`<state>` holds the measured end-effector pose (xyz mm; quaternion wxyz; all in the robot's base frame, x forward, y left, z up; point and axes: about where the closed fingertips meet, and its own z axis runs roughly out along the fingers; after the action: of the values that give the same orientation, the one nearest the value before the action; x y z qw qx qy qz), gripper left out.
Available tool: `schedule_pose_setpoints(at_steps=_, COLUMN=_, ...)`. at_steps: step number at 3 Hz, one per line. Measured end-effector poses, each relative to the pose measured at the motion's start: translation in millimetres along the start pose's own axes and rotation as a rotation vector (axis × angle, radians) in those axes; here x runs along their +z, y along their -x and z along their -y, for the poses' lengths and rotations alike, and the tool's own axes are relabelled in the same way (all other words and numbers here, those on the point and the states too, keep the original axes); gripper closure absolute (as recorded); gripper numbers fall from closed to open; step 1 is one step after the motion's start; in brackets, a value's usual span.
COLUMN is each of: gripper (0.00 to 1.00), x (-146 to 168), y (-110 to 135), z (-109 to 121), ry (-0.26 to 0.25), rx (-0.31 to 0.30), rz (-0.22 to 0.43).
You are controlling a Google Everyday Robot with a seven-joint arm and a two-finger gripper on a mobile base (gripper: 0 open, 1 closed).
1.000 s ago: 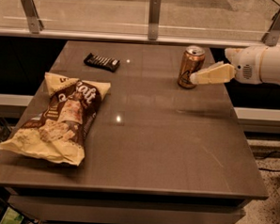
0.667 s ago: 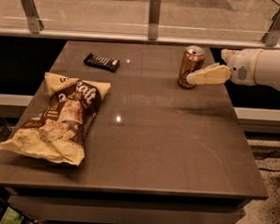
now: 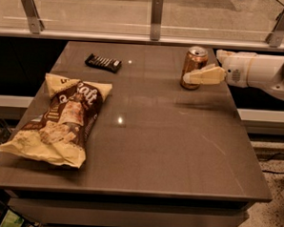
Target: Move orange can near brown chip bag
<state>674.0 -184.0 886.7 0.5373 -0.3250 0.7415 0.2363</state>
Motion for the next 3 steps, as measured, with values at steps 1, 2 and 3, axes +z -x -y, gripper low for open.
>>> schedule_pose_setpoints(at_steps=1, gripper=0.0, x=13.9, y=-1.0, z=3.7, ry=0.017, rx=0.002, rz=0.023)
schedule_pose_setpoints(at_steps=2, gripper=0.18, x=15.8, y=-0.9, z=2.1, ry=0.021, rx=0.002, rz=0.022)
schedule_pose_setpoints(at_steps=3, gripper=0.41, x=18.3, y=-0.6, z=0.4, ry=0.026, rx=0.001, rz=0.023)
